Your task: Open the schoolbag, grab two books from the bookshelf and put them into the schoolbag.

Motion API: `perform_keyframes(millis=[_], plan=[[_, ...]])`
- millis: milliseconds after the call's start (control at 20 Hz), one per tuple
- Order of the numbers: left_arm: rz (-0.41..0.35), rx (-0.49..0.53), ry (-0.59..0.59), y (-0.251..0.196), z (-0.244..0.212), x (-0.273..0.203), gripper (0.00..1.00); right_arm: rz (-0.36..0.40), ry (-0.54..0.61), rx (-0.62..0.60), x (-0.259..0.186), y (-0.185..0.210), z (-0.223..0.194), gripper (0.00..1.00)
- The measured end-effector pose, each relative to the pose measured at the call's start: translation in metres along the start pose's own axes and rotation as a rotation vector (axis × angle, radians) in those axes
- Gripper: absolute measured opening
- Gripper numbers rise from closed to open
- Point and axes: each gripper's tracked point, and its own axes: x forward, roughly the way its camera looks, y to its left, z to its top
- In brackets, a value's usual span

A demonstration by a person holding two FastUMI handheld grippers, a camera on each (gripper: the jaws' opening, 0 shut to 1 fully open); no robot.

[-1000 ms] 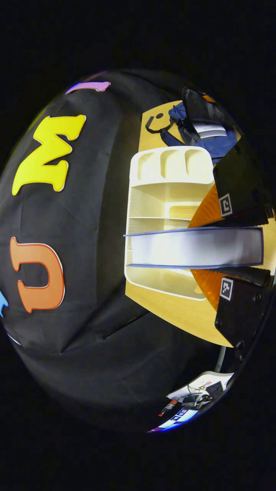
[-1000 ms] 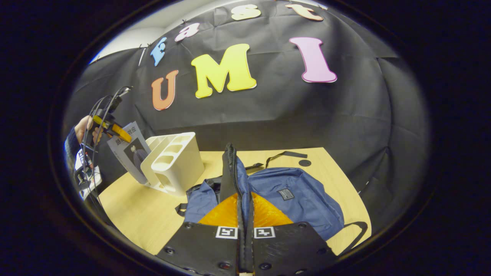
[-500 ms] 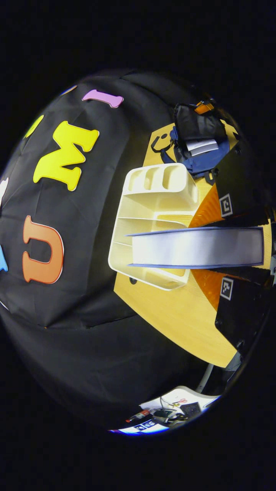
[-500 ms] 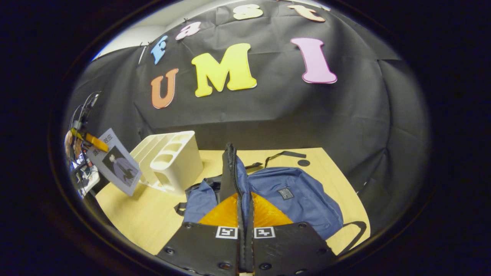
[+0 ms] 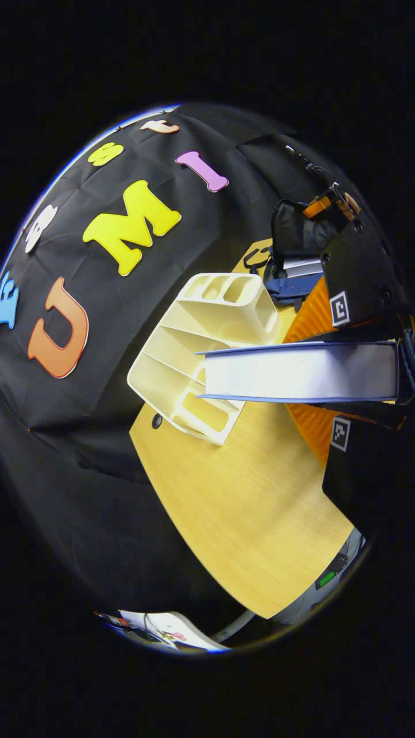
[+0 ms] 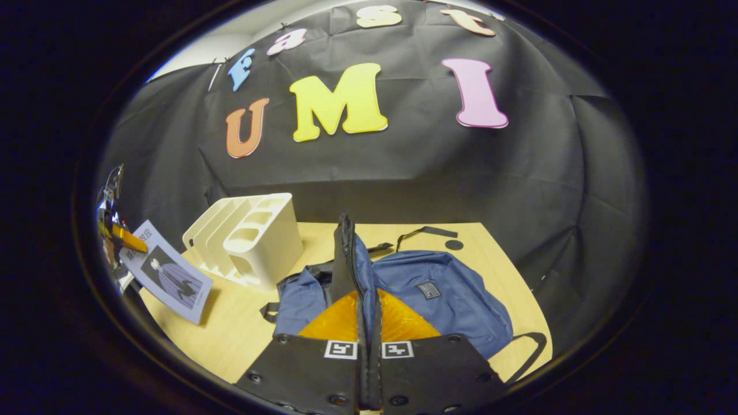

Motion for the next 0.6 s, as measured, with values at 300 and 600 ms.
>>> perform_keyframes(millis=[300,600], plan=[[-0.208,-0.109,0.052,-0.042,-0.041,0.021,0.43,-0.021,0.0,-0.014,-0.005,0.004,0.01,0.01],[-0.327,-0.149,0.097,-0.087,-0.066,0.052,0.43,-0.02,-0.02,-0.022,-0.016,0.006,0.026,0.01]])
